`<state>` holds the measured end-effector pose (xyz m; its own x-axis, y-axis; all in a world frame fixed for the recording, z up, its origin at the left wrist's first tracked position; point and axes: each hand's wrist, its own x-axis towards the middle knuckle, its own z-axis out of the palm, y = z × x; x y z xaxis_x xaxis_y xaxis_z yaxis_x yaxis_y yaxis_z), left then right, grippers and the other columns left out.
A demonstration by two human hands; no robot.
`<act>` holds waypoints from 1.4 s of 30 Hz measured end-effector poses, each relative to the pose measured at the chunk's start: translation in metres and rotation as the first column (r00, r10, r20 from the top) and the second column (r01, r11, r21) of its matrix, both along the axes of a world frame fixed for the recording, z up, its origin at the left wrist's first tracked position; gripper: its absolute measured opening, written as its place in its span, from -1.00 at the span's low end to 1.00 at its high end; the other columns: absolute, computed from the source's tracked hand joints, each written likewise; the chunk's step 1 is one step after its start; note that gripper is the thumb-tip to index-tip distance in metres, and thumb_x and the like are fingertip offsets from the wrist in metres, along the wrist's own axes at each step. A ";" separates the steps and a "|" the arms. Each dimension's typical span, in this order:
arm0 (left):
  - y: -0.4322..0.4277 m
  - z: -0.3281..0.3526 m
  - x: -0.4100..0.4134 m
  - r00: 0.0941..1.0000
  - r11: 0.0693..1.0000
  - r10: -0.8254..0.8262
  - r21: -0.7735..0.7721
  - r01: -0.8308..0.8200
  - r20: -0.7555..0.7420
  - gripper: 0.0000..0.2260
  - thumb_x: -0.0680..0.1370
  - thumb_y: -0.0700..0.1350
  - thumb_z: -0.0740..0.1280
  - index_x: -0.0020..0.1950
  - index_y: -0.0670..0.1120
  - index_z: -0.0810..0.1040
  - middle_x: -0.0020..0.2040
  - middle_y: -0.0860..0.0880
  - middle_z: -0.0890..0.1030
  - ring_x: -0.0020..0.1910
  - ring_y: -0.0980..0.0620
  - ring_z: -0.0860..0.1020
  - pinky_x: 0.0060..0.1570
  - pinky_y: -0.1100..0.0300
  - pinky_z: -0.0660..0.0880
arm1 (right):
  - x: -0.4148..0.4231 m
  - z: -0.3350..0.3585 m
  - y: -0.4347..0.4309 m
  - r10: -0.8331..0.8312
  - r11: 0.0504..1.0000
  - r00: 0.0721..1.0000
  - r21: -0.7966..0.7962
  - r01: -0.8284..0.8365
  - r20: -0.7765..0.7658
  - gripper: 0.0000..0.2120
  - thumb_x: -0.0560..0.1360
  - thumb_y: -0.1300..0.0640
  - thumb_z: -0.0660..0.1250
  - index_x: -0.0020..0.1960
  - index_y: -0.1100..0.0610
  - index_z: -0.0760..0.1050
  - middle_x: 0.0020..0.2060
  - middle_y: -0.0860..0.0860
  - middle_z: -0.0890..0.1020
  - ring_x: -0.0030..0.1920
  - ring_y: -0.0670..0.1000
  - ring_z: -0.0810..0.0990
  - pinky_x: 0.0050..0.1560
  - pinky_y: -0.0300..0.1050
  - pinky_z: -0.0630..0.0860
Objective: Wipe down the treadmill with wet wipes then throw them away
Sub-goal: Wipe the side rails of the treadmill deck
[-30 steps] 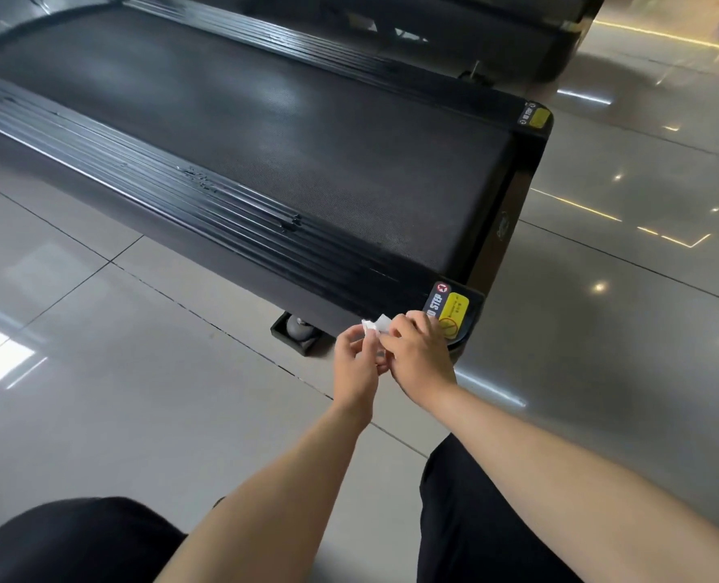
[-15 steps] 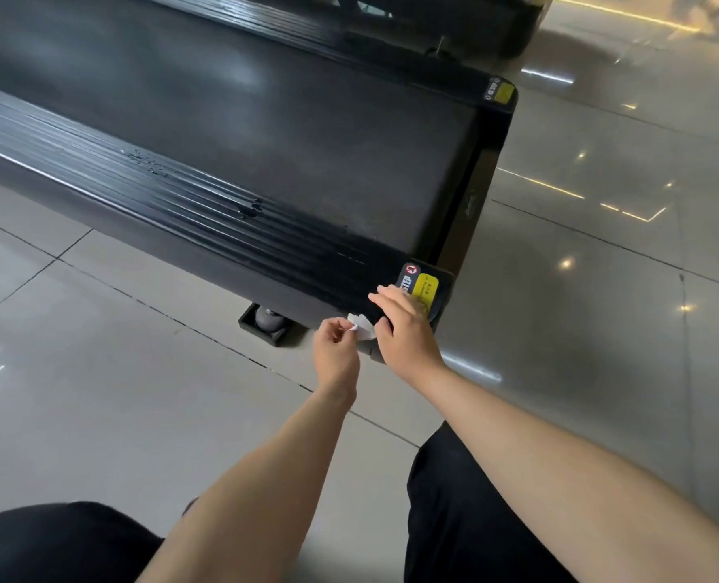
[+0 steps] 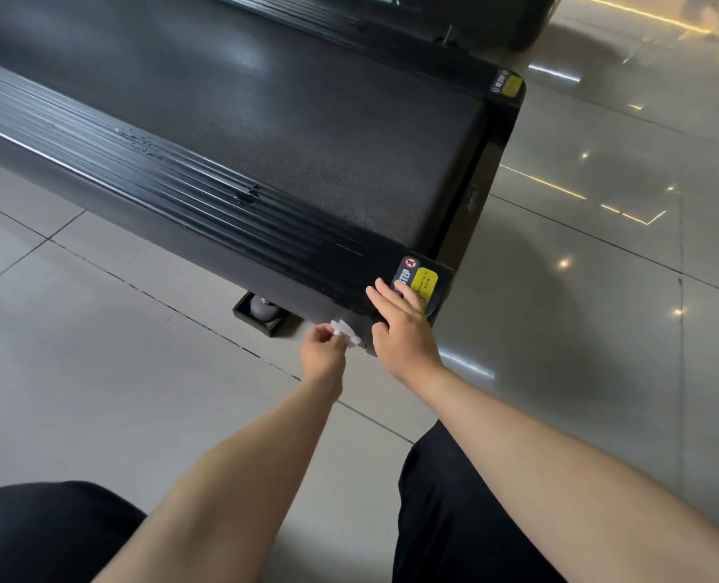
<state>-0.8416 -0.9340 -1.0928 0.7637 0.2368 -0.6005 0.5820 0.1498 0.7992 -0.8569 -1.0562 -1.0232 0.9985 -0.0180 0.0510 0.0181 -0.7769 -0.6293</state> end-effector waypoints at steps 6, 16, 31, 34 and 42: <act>-0.030 0.001 -0.006 0.995 0.976 -0.008 -0.216 -0.013 -0.095 -0.83 0.57 -0.36 0.11 -0.14 -0.14 0.37 -0.29 -0.06 0.44 -0.33 0.04 0.41 -0.29 0.22 0.45 | 0.001 -0.001 0.003 -0.076 0.995 0.997 0.072 0.076 0.004 -0.48 0.54 0.23 0.04 0.44 0.11 0.50 0.46 -0.01 0.45 0.51 0.01 0.22 0.52 -0.22 0.08; -0.017 0.014 0.015 0.981 0.980 0.077 -0.168 -0.107 -0.178 -0.73 0.60 -0.35 0.14 -0.22 -0.04 0.32 -0.25 -0.03 0.40 -0.26 -0.01 0.39 -0.14 0.14 0.42 | 0.003 -0.006 0.002 -0.057 0.998 0.997 0.029 0.055 0.050 -0.64 0.67 0.24 0.16 0.42 0.10 0.52 0.44 -0.01 0.48 0.50 0.06 0.26 0.40 -0.14 0.24; -0.030 0.049 0.001 0.981 0.983 0.184 -0.014 -0.185 -0.068 -0.95 0.69 -0.05 0.21 0.13 0.02 0.40 0.25 0.03 0.28 -0.14 0.12 0.45 -0.17 0.23 0.42 | 0.000 -0.012 0.002 -0.092 0.993 0.986 0.081 0.081 0.138 -0.68 0.64 0.27 0.21 0.35 0.17 0.57 0.37 0.03 0.55 0.45 0.01 0.35 0.44 -0.14 0.27; -0.009 0.030 0.016 0.967 0.969 0.224 -0.075 -0.234 -0.122 -0.82 0.65 -0.07 0.23 0.16 -0.13 0.48 0.16 -0.06 0.42 -0.25 0.10 0.42 -0.21 0.26 0.36 | -0.001 -0.017 0.005 -0.107 0.994 0.978 0.041 0.102 0.177 -0.68 0.62 0.27 0.22 0.33 0.19 0.58 0.35 0.07 0.57 0.42 0.07 0.39 0.44 -0.08 0.30; 0.010 0.022 0.019 0.942 0.898 0.244 -0.314 -0.309 -0.230 -0.69 0.56 -0.31 0.17 0.28 -0.28 0.51 -0.27 0.03 0.47 -0.34 0.10 0.54 -0.38 0.35 0.40 | 0.001 -0.012 0.013 -0.056 0.974 0.988 -0.212 0.086 0.144 -0.54 0.61 0.09 0.01 0.36 0.17 0.51 0.36 0.07 0.51 0.38 0.12 0.38 0.36 0.06 0.37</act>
